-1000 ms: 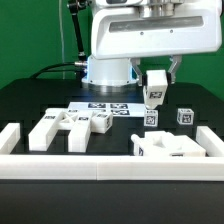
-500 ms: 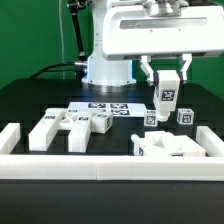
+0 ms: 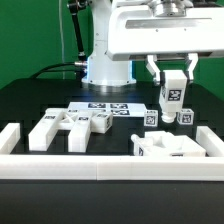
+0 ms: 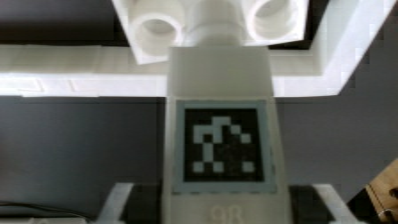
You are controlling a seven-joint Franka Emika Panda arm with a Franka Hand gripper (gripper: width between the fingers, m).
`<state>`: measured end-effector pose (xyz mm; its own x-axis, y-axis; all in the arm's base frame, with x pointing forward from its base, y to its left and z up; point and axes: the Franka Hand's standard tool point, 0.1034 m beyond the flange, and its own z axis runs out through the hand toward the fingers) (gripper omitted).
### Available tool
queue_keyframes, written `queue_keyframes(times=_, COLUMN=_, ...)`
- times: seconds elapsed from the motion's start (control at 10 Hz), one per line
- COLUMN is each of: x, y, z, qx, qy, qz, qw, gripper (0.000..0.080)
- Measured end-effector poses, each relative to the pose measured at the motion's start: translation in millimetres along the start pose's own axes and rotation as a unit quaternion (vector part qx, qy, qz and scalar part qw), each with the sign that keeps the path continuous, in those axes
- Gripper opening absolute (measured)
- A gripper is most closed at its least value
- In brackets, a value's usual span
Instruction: Assemble chair
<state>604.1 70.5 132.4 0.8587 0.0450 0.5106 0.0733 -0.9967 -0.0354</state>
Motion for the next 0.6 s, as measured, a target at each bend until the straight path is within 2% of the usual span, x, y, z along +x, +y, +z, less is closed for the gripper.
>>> queue_keyframes(times=0.2, x=-2.1, y=-15.9, z=9.5, qx=0.008, qy=-0.004, qz=-0.011, qw=1.000, gripper=0.0291)
queue_keyframes(times=0.6, x=-3.1, y=-14.6, z=11.9, qx=0.006, qy=0.010, qz=-0.013, qw=1.000, gripper=0.0291)
